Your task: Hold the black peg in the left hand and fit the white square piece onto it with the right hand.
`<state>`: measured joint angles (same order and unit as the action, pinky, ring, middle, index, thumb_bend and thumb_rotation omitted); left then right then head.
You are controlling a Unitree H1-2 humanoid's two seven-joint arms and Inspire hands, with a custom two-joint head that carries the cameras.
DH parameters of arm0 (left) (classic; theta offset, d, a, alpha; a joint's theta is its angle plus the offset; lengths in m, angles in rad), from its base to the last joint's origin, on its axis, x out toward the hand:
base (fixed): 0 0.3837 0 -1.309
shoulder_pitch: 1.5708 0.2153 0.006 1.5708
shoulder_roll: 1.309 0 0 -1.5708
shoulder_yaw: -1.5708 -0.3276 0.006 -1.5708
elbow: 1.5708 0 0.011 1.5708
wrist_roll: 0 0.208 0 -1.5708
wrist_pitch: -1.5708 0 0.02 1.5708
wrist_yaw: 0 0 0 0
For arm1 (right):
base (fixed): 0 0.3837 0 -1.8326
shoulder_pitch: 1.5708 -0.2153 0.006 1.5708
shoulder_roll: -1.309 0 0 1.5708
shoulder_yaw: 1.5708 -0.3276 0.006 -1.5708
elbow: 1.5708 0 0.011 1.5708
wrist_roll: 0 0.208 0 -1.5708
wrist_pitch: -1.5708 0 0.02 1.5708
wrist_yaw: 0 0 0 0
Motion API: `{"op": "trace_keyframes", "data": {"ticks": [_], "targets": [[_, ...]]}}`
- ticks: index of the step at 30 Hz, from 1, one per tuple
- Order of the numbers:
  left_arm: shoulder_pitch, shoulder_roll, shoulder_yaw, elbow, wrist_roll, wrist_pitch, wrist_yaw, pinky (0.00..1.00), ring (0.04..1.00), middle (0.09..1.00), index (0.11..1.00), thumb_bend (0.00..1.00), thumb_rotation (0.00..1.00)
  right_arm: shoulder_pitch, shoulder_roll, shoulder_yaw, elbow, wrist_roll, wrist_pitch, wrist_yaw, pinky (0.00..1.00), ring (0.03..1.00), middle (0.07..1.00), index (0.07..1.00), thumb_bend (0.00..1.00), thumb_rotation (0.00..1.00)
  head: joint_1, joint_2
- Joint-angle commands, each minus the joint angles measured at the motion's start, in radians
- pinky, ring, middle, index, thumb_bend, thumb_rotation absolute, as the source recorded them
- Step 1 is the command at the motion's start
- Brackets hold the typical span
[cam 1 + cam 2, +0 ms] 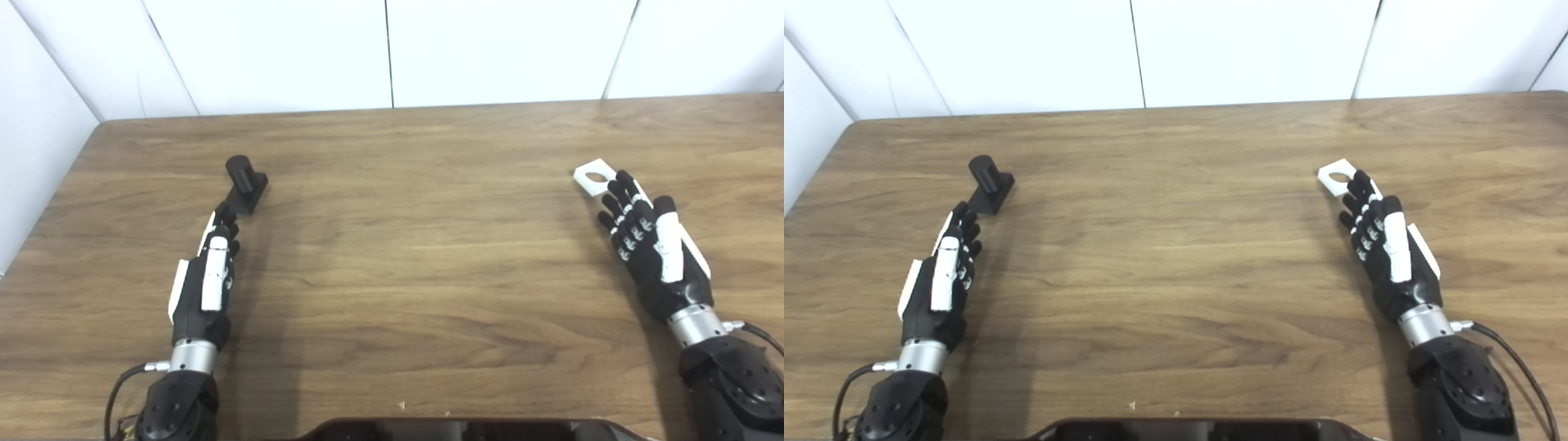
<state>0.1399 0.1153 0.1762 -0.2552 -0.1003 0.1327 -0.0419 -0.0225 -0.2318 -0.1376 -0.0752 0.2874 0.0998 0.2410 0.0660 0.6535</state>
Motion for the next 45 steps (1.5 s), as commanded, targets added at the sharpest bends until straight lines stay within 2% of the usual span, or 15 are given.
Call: {"op": "trace_keyframes", "data": {"ticks": [1, 9, 15, 21, 27, 29, 33, 38, 42, 45], "targets": [[0.001, 0.008, -0.001, -0.020, 0.001, -0.033, 0.002, 1.00, 1.000, 1.000, 1.000, 0.36, 0.99, -0.010, -0.004, -0.002, 0.000, 0.004, -0.024, 0.003, 1.00, 1.000, 1.000, 0.993, 0.63, 1.00, 0.001, 0.001], [0.001, 0.004, -0.002, -0.014, 0.022, -0.026, 0.014, 1.00, 1.000, 1.000, 1.000, 0.38, 0.97, -0.006, -0.004, 0.003, 0.009, 0.003, -0.030, 0.010, 1.00, 1.000, 1.000, 0.997, 0.62, 1.00, -0.007, -0.015], [0.002, 0.007, -0.002, -0.025, 0.026, -0.013, 0.015, 1.00, 1.000, 1.000, 1.000, 0.38, 0.93, 0.000, -0.005, 0.004, -0.006, 0.004, -0.015, 0.008, 1.00, 1.000, 1.000, 0.996, 0.63, 1.00, -0.004, -0.006], [0.009, 0.006, -0.003, -0.033, 0.035, -0.011, 0.018, 1.00, 1.000, 1.000, 1.000, 0.41, 0.87, 0.006, -0.006, 0.006, -0.007, 0.000, -0.018, 0.008, 1.00, 1.000, 1.000, 0.996, 0.64, 1.00, 0.001, -0.027], [0.013, -0.001, -0.024, -0.097, 0.253, 0.079, 0.106, 1.00, 1.000, 1.000, 1.000, 0.46, 0.67, 0.010, -0.006, 0.006, -0.007, 0.009, -0.012, 0.012, 1.00, 1.000, 1.000, 0.998, 0.66, 1.00, 0.006, -0.035], [0.006, -0.007, -0.029, -0.112, 0.316, 0.107, 0.132, 1.00, 1.000, 1.000, 1.000, 0.47, 0.64, 0.009, -0.007, 0.007, 0.000, 0.008, -0.017, 0.014, 1.00, 1.000, 1.000, 1.000, 0.67, 1.00, 0.006, -0.032], [-0.023, -0.027, -0.030, -0.130, 0.418, 0.138, 0.190, 0.99, 1.000, 1.000, 0.978, 0.58, 0.51, 0.008, -0.007, 0.011, 0.007, 0.007, -0.018, 0.017, 1.00, 1.000, 1.000, 0.999, 0.65, 1.00, 0.008, -0.035], [-0.068, -0.022, -0.050, -0.132, 0.567, 0.194, 0.239, 0.95, 0.980, 0.989, 0.946, 0.64, 0.44, 0.008, -0.004, 0.011, 0.007, 0.010, -0.015, 0.015, 1.00, 1.000, 1.000, 0.988, 0.65, 1.00, 0.009, -0.038], [-0.130, -0.019, -0.072, -0.130, 0.698, 0.281, 0.250, 1.00, 0.996, 0.981, 0.930, 0.66, 0.38, 0.008, -0.002, 0.009, 0.006, 0.010, -0.007, 0.010, 1.00, 1.000, 1.000, 0.991, 0.67, 1.00, 0.008, -0.040], [-0.168, -0.006, -0.088, -0.100, 0.777, 0.309, 0.265, 1.00, 0.990, 0.964, 0.908, 0.70, 0.34, 0.009, -0.004, 0.010, 0.007, 0.012, -0.009, 0.013, 1.00, 1.000, 1.000, 0.991, 0.67, 1.00, 0.007, -0.039]]}}
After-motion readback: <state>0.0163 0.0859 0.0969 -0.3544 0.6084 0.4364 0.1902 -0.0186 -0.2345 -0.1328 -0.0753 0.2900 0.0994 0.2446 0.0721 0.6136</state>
